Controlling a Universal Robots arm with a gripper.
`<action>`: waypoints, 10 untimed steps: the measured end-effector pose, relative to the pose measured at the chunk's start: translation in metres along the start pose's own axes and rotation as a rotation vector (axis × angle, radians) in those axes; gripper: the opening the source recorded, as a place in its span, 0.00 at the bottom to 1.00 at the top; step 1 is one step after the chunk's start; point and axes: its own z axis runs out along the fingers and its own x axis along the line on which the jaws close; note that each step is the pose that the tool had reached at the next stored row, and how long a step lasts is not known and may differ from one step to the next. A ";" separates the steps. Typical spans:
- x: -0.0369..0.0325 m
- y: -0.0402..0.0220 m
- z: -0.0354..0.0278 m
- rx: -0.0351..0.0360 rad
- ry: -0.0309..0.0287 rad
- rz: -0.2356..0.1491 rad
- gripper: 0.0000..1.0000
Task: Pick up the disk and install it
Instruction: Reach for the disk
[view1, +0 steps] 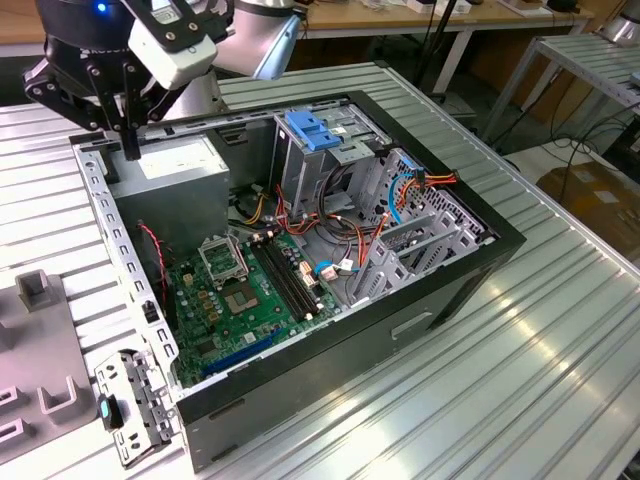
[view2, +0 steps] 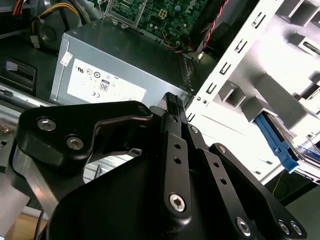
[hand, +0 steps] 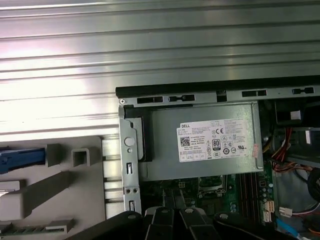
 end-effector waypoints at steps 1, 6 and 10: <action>0.0012 -0.0001 0.0000 0.0000 0.0001 0.000 0.11; 0.0088 -0.0006 -0.0003 0.0002 0.0008 0.000 0.11; 0.0186 -0.0014 -0.0005 0.0002 0.0016 0.000 0.11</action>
